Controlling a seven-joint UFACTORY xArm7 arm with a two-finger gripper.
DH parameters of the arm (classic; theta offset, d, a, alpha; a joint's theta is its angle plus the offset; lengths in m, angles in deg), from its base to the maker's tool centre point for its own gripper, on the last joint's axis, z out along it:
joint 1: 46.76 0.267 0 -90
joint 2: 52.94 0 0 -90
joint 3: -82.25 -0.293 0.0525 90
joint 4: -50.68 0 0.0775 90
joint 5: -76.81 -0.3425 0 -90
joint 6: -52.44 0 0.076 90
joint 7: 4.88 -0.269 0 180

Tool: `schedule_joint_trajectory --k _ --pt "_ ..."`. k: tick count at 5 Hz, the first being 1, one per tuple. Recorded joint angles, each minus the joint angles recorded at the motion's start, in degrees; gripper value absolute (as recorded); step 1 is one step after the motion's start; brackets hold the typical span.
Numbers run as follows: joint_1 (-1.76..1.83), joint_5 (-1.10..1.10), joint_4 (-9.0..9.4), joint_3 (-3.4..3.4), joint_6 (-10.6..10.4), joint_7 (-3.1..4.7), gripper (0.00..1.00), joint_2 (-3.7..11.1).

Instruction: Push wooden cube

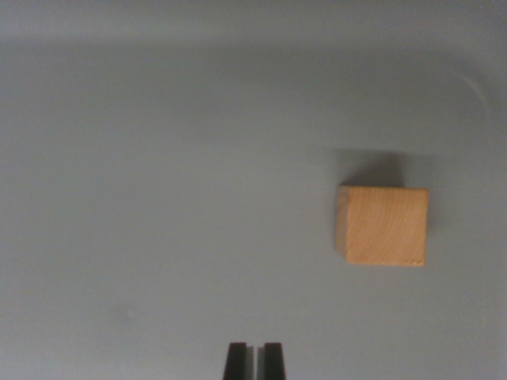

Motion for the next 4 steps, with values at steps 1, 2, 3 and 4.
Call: schedule_joint_trajectory --k 1,2,3,4 --pt "-0.59 -0.42 1.56 0.47 -2.70 1.36 0.00 1.37" --pt "-0.59 -0.42 1.56 0.47 -2.70 1.36 0.00 1.37" --pt "-1.14 -0.80 2.99 0.91 -5.18 2.61 0.00 2.62" --pt "-1.14 -0.80 2.99 0.91 -5.18 2.61 0.00 2.62"
